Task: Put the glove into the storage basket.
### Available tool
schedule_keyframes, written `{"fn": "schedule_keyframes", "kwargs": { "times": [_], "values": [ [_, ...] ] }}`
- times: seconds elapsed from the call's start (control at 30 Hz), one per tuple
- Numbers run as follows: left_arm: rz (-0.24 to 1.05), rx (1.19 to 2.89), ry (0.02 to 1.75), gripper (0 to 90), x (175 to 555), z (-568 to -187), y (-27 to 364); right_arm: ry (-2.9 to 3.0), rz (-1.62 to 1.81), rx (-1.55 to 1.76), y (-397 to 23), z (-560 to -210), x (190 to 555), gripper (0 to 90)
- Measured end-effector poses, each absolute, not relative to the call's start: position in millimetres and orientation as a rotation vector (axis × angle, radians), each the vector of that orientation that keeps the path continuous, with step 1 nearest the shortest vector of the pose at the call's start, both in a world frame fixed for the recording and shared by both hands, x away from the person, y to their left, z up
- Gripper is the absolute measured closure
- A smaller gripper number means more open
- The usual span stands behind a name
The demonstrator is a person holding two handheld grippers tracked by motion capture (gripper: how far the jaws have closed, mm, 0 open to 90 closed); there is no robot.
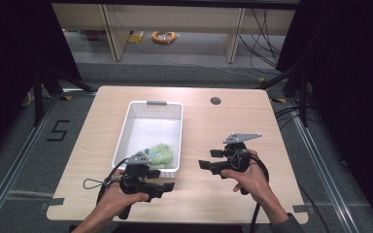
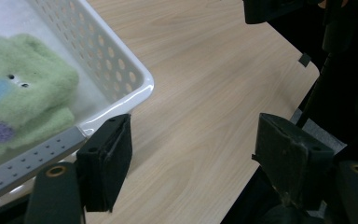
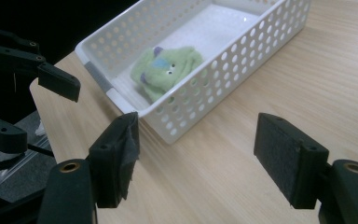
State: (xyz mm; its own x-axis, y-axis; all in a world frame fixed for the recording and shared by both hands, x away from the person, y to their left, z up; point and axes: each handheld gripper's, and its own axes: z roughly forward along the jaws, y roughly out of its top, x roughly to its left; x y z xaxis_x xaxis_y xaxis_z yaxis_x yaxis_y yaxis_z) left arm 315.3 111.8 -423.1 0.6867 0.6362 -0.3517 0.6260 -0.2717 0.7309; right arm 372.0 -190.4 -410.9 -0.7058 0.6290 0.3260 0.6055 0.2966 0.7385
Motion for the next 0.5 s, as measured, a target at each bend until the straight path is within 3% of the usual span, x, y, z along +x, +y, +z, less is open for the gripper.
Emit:
{"fn": "schedule_keyframes", "kwargs": {
  "times": [0.37, 0.5],
  "values": [
    [0.009, 1.967, 0.955, 24.7, 312.2, -437.9, 107.3, 2.469, 1.484, 1.203, -209.9, -420.9, 354.1, 30.9],
    [0.019, 1.972, 0.957, 23.4, 309.9, -443.3, 107.0, 2.466, 1.524, 1.185, -214.5, -428.6, 349.9, 25.6]
  ]
}}
